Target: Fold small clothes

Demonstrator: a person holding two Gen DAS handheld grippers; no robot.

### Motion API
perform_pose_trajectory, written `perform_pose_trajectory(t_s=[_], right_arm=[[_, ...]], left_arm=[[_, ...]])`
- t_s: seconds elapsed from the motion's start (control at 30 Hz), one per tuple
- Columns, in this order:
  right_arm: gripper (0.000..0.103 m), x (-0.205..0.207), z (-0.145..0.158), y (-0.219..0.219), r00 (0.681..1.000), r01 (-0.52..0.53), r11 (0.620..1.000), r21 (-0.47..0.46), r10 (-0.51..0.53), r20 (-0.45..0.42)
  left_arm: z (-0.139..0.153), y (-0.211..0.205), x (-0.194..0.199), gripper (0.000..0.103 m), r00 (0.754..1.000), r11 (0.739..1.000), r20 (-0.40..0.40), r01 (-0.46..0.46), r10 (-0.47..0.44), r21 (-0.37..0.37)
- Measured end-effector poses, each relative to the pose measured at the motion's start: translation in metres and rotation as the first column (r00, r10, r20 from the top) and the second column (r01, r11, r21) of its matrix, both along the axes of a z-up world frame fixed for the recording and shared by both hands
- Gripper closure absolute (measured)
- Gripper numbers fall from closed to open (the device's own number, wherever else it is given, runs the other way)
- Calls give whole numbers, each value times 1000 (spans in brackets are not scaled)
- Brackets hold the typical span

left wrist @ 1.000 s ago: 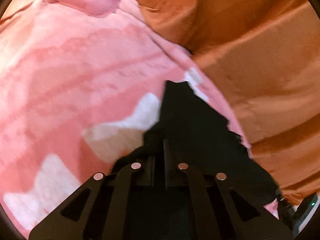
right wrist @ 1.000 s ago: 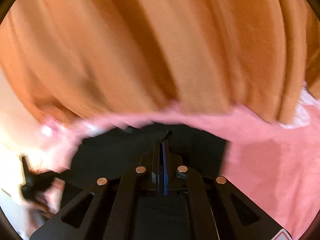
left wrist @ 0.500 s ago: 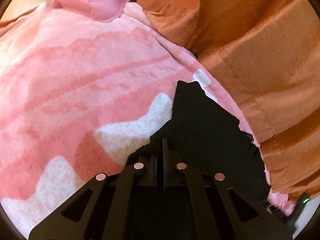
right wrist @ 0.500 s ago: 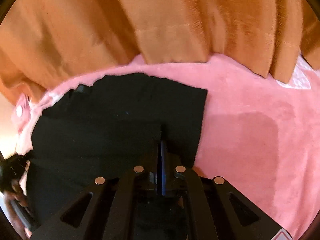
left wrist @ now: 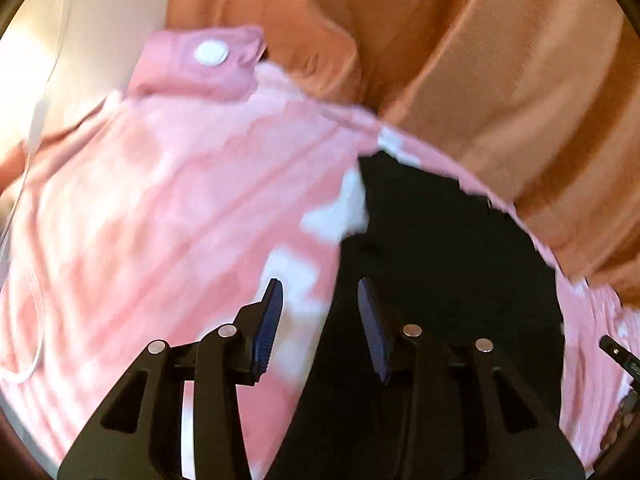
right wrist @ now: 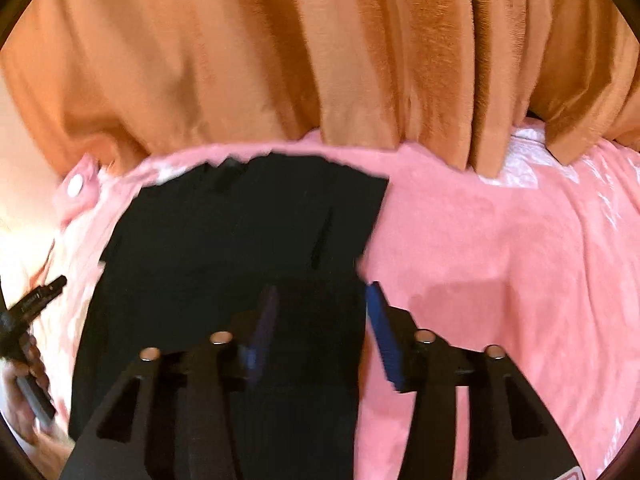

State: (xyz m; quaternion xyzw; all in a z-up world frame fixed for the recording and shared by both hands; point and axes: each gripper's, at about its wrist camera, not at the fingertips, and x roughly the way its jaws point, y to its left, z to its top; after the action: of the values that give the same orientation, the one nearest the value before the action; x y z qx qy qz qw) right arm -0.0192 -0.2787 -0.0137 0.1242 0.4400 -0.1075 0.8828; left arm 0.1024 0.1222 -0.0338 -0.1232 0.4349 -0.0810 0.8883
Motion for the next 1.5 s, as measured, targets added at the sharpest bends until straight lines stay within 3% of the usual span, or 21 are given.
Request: perform_pose_trajectory(t_s=[0.1,0.2,0.27,0.33,0.37,0.47,0.53,0.57,0.6,0.63,0.67,0.73,0.8,0.9,1.07,1.23,1.3,1.37,1.47,1.5], right_arm=[[46,-54,-15,7,999,31,999,41,-29,-45],[45,-114,-44,16,990,94,992,79,-85,-110],[43,-143,-60,18,983,132,984,123,-114,-140],[42,-172,-81,20,973,176,965,194,-140,-186],[43,-184,-80,25,978,174,965,197,-147,-146],[42,-191,-83,34,982,154,961,228,-123,-143],[42,-189,-85,38,983,153,964,220,-125,-136],[46,-187,-86,41,984,141,967,212,-115,-134],[71,-184,-88,42,986,133,968,214,-107,-130],[96,-180,-90,43,987,123,964,238,-94,-132],[97,-180,-89,42,987,130,959,254,-101,-123],[98,-184,-77,43,992,118,956,269,-102,-73],[99,-196,-56,47,994,105,962,251,-103,-23],[101,-228,-30,55,995,95,969,226,-101,12],[101,-298,-9,62,994,100,979,179,-89,-68],[101,-348,12,73,990,93,969,228,-66,-124],[101,-350,39,72,997,65,964,259,-52,-57],[101,-328,71,62,998,8,972,233,-21,51],[101,-276,100,33,983,-50,985,165,20,180],[101,-246,103,15,976,-47,988,148,14,217]], left_arm=[[-16,17,-41,62,996,998,-73,54,-57,-43],[-38,29,-86,51,988,996,-131,82,-86,-34],[-54,39,-110,44,977,993,-192,69,-87,-97],[-57,44,-123,40,981,990,-177,59,-81,-126],[-57,42,-126,40,980,992,-181,59,-79,-112],[-57,38,-129,40,980,989,-181,59,-84,-138],[-59,36,-126,50,978,985,-183,70,-99,-158],[-60,36,-126,67,977,984,-184,74,-104,-164],[-64,35,-123,79,972,978,-203,83,-121,-190],[-68,35,-121,99,966,974,-225,78,-127,-214],[-71,38,-122,99,962,968,-243,66,-126,-241],[-61,43,-128,100,967,962,-221,66,-127,-266],[-39,47,-140,101,978,965,-155,101,-142,-244],[-7,54,-171,101,974,953,-101,172,-202,-250],[10,67,-239,102,954,946,-123,244,-274,-215],[19,82,-297,102,945,936,-175,222,-275,-273],[44,86,-293,102,957,932,-116,223,-265,-287],[73,83,-270,102,964,930,-15,250,-264,-270],[106,58,-197,101,946,938,155,307,-283,-161],[106,48,-168,101,948,944,168,296,-271,-147]])
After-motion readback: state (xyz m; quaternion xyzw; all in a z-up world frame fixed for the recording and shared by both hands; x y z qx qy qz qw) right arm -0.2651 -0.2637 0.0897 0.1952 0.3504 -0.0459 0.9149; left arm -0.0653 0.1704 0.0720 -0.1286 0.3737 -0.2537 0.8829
